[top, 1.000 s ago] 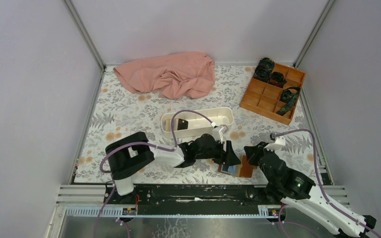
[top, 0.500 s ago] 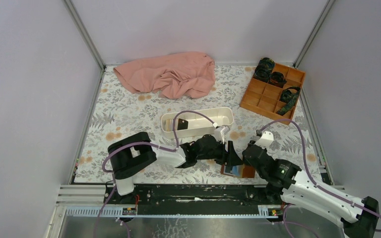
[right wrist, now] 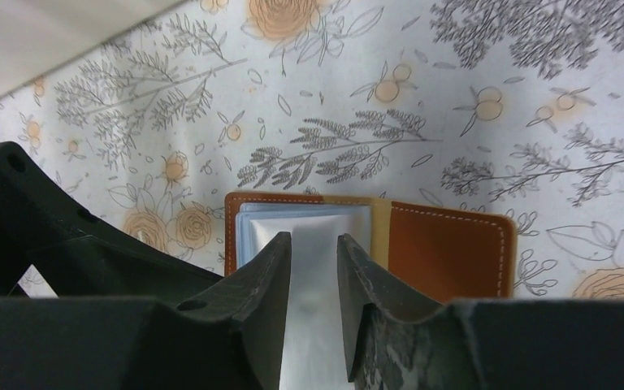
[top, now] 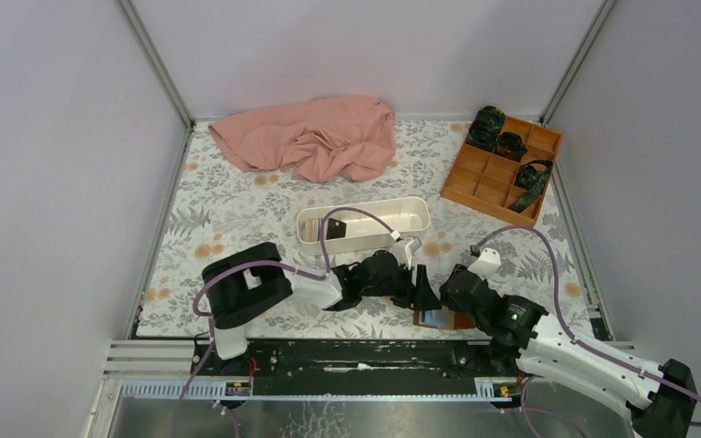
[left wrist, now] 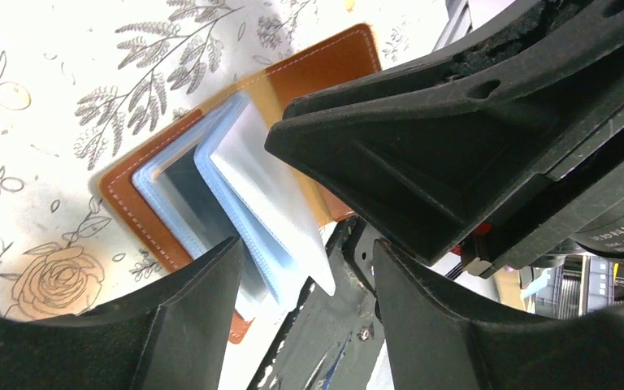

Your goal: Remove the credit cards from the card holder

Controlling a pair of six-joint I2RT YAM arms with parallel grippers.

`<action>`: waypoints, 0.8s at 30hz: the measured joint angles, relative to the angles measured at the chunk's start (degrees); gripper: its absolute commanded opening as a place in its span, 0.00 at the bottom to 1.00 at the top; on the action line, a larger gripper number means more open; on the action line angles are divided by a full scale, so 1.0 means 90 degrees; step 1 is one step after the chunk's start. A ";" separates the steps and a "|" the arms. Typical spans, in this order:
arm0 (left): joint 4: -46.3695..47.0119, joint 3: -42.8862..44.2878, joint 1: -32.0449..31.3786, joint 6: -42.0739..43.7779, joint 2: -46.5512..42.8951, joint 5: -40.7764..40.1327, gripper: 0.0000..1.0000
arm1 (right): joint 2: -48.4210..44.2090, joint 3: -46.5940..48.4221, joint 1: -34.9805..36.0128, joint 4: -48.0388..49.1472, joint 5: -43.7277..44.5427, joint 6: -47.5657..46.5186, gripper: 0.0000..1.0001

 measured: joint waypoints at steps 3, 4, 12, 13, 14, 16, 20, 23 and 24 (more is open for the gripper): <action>-0.0034 -0.0104 0.0000 0.0032 0.0000 0.0015 0.67 | 0.0338 -0.0078 -0.0007 0.0221 -0.0219 0.0083 0.35; -0.0066 -0.0136 0.0000 0.0046 -0.0002 0.0019 0.67 | 0.0442 -0.0148 -0.0007 0.0345 -0.0323 0.0129 0.35; -0.0187 -0.0279 0.0022 0.0073 -0.0002 0.0049 0.67 | 0.0627 -0.0597 -0.0036 0.1350 -0.0595 0.0299 0.30; -0.0182 -0.0291 0.0024 0.0073 -0.0002 0.0056 0.67 | 0.0653 -0.0607 -0.0036 0.1413 -0.0614 0.0296 0.30; -0.0153 -0.0311 0.0046 0.0073 -0.0002 0.0063 0.67 | 0.0697 -0.0607 -0.0036 0.1472 -0.0622 0.0289 0.30; -0.0121 -0.0335 0.0058 0.0070 -0.0002 0.0066 0.67 | 0.0758 -0.0561 -0.0036 0.1452 -0.0617 0.0267 0.30; 0.0138 -0.0440 0.0107 0.0053 -0.0041 0.0049 0.67 | 0.0763 -0.0236 -0.0032 0.0969 -0.0580 0.0187 0.42; 0.0389 -0.0539 0.0202 0.0017 -0.0073 -0.0002 0.67 | 0.0665 0.0131 -0.0032 0.0503 -0.0556 0.0097 0.46; 0.0495 -0.0578 0.0245 -0.0019 -0.0073 -0.0012 0.67 | 0.0656 0.0250 -0.0029 0.0391 -0.0554 0.0078 0.48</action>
